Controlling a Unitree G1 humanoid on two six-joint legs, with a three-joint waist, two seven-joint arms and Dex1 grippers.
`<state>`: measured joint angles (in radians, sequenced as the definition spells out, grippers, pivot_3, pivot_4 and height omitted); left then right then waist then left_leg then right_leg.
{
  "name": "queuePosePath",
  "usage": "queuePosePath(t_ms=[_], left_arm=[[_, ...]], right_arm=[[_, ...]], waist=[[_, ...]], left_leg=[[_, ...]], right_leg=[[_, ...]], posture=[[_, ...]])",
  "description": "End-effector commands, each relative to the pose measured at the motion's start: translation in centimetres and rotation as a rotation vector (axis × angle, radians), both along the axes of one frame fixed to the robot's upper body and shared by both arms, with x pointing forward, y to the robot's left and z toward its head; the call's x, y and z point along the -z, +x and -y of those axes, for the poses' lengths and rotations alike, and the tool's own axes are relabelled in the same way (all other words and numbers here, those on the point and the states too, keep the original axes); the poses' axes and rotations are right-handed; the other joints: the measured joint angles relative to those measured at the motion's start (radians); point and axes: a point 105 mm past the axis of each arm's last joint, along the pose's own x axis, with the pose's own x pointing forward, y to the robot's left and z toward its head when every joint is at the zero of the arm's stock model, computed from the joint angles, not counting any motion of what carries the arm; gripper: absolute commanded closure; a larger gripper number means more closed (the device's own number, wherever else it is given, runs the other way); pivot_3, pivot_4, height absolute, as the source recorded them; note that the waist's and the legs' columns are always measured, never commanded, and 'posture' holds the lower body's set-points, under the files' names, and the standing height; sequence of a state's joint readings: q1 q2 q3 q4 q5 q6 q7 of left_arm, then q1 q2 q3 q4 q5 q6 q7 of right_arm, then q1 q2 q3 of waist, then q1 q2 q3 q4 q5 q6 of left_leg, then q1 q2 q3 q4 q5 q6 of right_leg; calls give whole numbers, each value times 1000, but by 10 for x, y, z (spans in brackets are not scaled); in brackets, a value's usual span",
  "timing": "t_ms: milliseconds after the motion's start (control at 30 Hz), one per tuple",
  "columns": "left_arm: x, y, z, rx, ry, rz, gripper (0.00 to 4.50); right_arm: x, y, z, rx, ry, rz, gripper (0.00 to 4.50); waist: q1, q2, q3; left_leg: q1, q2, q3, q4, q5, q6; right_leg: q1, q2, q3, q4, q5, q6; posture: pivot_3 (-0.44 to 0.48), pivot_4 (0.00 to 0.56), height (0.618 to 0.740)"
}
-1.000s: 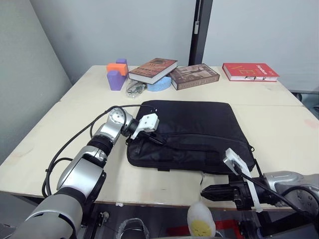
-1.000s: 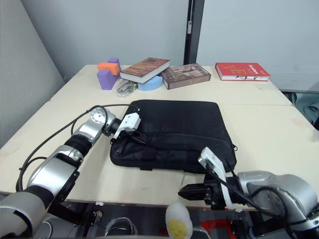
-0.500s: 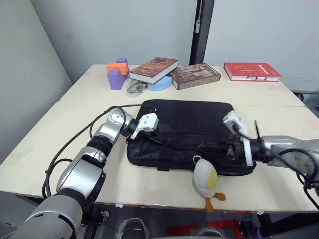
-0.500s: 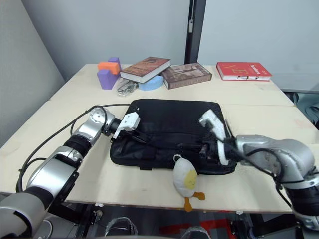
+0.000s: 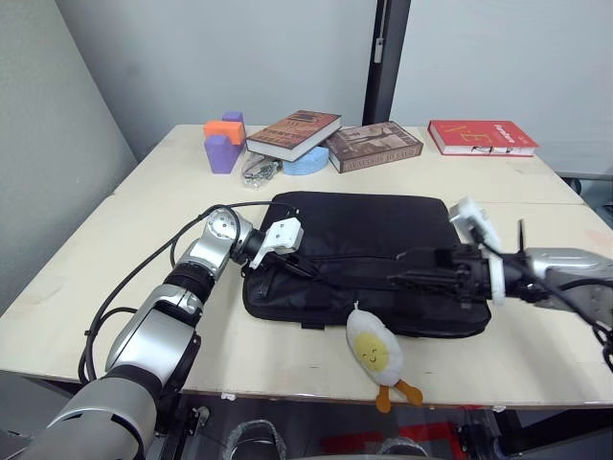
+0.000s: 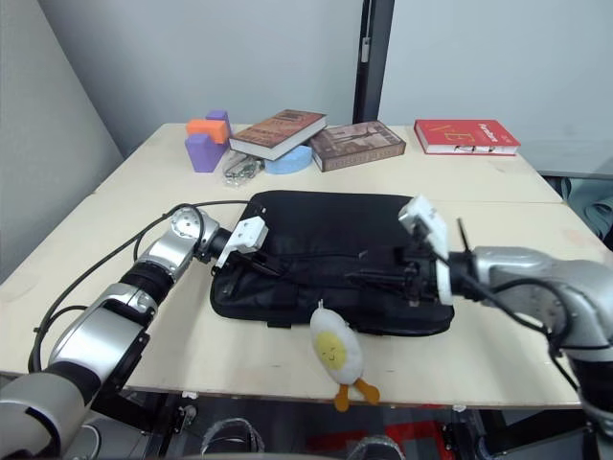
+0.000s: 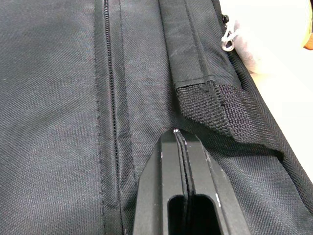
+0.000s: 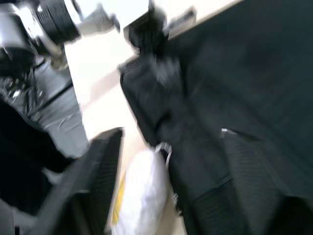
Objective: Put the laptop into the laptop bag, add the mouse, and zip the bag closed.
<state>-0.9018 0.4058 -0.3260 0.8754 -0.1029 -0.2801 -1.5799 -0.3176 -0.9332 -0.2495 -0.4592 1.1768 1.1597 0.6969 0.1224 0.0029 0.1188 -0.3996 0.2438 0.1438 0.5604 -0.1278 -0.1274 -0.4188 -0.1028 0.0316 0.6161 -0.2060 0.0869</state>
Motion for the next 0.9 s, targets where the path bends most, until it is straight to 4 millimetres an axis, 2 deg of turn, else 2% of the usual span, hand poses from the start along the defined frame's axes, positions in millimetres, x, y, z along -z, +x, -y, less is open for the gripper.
queuePosePath(t_ms=[33, 100, 300, 400, 533, 700, 833, 900], left_arm=[[32, -10, -16, -10, 137, -102, 4500], [32, -10, -17, -10, 138, -101, 4500], [32, -8, -16, -13, 139, -99, 4500], [32, -9, -16, -10, 140, -101, 4500], [32, -8, -16, -8, 145, -100, 4500], [30, -7, -17, -10, 147, -95, 4500], [29, -6, -17, -11, 144, -91, 4500], [28, -6, -16, -10, 140, -90, 4500]], right_arm=[[-4, -31, 5, -98, -36, -73, 34], [5, -44, 6, -129, -75, -136, 34], [28, -52, -1, -120, -94, -193, 34], [53, -55, -8, -122, -136, -238, 34], [76, -48, -16, -105, -118, -287, 34], [83, -37, -32, -123, -101, -279, 34], [91, -31, -38, -129, -125, -283, 34], [105, -29, -34, -109, -174, -290, 550]], waist=[[4, 0, 0], [7, 0, 0], [3, 0, 0], [3, 0, -1], [2, 0, -1], [-2, 0, -1], [-1, 0, -1], [-1, 0, -1]], left_leg=[[0, 0, 0, 0, 0, 0], [0, 0, 0, -2, 0, 0], [1, 1, 0, -1, 0, 0], [1, 1, 0, -1, 0, 0], [0, 0, 0, -1, 0, 0], [1, 0, 0, 0, 0, 0], [1, 0, 0, 0, 0, 0], [1, 0, 0, 0, 0, 0]], right_leg=[[0, 0, 0, 0, 0, 0], [1, 0, -1, -2, 0, 0], [1, 0, 0, -1, 0, 0], [1, 0, 0, -1, 0, 0], [1, 0, 0, -1, 0, 0], [1, 0, 0, 0, 0, 0], [0, 0, 0, 1, 0, 0], [0, 0, 0, 1, 0, 0]], posture=[[0, 150, 730], [0, 150, 730], [0, 150, 730], [0, 150, 730], [0, 150, 730], [0, 150, 730], [0, 150, 730], [0, 150, 730]])
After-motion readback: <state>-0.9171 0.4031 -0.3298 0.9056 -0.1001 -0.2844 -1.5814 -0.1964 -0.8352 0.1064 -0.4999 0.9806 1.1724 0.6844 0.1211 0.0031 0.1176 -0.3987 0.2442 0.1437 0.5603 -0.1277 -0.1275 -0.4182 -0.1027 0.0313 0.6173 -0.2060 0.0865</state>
